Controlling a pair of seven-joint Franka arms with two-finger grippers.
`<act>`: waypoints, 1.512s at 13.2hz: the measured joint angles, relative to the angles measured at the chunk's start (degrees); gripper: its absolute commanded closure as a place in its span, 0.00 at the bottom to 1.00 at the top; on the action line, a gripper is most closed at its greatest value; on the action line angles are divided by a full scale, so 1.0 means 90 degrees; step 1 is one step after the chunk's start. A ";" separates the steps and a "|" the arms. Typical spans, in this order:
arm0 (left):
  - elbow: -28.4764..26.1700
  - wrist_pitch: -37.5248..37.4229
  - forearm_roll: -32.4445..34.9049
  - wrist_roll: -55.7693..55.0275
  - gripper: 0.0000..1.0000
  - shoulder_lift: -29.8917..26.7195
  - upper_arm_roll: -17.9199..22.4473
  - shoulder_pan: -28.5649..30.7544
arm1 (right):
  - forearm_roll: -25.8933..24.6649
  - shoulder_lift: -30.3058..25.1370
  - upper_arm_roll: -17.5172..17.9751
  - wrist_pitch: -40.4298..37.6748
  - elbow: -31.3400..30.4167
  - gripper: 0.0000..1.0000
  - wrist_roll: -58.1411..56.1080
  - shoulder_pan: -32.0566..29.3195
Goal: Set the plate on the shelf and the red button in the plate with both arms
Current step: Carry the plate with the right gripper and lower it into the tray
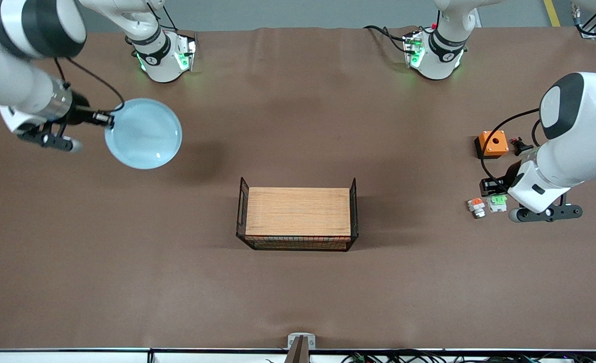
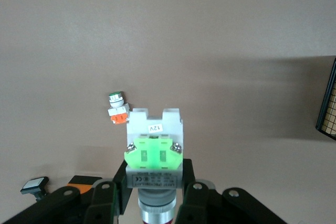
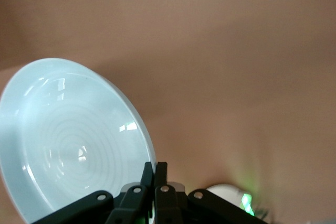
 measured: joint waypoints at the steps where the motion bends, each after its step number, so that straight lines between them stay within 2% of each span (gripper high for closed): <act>1: 0.0000 -0.0004 0.0000 -0.0004 1.00 0.0000 -0.0005 0.0000 | 0.0016 -0.0225 0.0012 -0.0199 0.0006 0.99 0.0735 0.0385; 3: 0.0000 -0.0006 0.0000 -0.0017 1.00 0.0000 -0.0047 -0.0001 | 0.0167 -0.0502 0.0035 -0.0483 0.0092 0.99 0.2288 0.1235; 6: 0.0000 -0.0014 0.0000 -0.0087 1.00 0.0000 -0.0111 -0.0004 | 0.0582 -0.0547 0.0052 -0.0533 0.0361 0.99 0.4156 0.2161; 9: -0.0003 -0.0022 0.0000 -0.0141 1.00 0.0002 -0.0139 -0.0006 | 0.0635 -0.0289 0.0045 0.0038 0.0604 0.99 0.6303 0.3134; 14: -0.0009 -0.0025 0.0000 -0.0168 1.00 0.0009 -0.0182 -0.0008 | 0.0633 0.1003 0.0044 0.1713 0.1266 1.00 1.0065 0.4394; 17: -0.0012 -0.0024 0.0000 -0.0168 1.00 0.0021 -0.0183 -0.0008 | 0.0526 0.2034 0.0029 0.1912 0.2029 1.00 1.0919 0.4625; 20: -0.0014 -0.0024 0.0000 -0.0168 1.00 0.0030 -0.0186 -0.0014 | 0.0168 0.2867 0.0018 0.1936 0.2678 1.00 1.1327 0.4754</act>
